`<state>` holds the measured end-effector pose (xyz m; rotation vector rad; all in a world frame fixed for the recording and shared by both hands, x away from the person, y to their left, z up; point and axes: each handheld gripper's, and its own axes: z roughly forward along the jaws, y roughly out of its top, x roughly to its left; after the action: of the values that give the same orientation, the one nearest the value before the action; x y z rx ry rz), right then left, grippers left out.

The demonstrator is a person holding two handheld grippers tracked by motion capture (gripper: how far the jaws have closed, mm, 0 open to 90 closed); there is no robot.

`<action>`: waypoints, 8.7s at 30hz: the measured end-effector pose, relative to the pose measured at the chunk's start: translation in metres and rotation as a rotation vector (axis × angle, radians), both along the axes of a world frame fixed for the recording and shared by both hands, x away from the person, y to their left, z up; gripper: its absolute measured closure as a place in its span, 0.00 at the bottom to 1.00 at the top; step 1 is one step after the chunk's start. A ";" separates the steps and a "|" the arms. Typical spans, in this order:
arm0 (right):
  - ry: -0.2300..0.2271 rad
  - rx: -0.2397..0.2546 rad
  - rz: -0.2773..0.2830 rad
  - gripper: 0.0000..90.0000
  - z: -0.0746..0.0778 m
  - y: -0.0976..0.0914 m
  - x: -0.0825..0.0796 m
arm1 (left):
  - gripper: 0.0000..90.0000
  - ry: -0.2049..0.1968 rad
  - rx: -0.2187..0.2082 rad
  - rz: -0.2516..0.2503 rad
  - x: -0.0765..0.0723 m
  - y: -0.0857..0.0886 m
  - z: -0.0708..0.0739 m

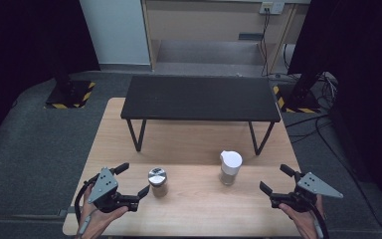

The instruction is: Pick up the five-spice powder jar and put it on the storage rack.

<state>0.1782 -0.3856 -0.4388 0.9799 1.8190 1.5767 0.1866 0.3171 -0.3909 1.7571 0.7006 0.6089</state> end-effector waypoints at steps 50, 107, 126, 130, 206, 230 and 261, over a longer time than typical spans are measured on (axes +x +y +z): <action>-0.019 -0.007 0.001 0.01 0.000 0.001 -0.003 | 0.03 0.219 0.219 -0.179 0.076 -0.011 0.057; -0.023 0.003 -0.010 0.03 -0.001 -0.002 -0.005 | 0.37 0.237 0.200 -0.205 0.097 -0.033 0.030; -0.023 0.005 -0.001 0.03 -0.001 -0.001 -0.005 | 0.37 0.206 0.221 -0.219 0.103 -0.022 0.131; -0.022 0.004 0.003 0.03 -0.001 -0.001 -0.004 | 0.37 0.197 0.238 -0.216 0.108 -0.025 0.155; -0.026 0.037 0.006 0.03 -0.003 -0.005 -0.006 | 0.10 0.224 0.118 0.179 0.266 -0.075 0.204; -0.028 0.035 0.024 0.04 -0.003 -0.004 -0.004 | 0.06 0.055 0.000 0.024 0.183 -0.039 0.222; -0.033 0.026 0.021 0.04 -0.002 -0.001 -0.004 | 0.05 -0.040 -0.090 -0.062 0.071 0.007 0.118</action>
<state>0.1746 -0.3869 -0.4406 0.9438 1.7954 1.6236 0.2580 0.3236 -0.2727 1.6724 0.6341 0.5610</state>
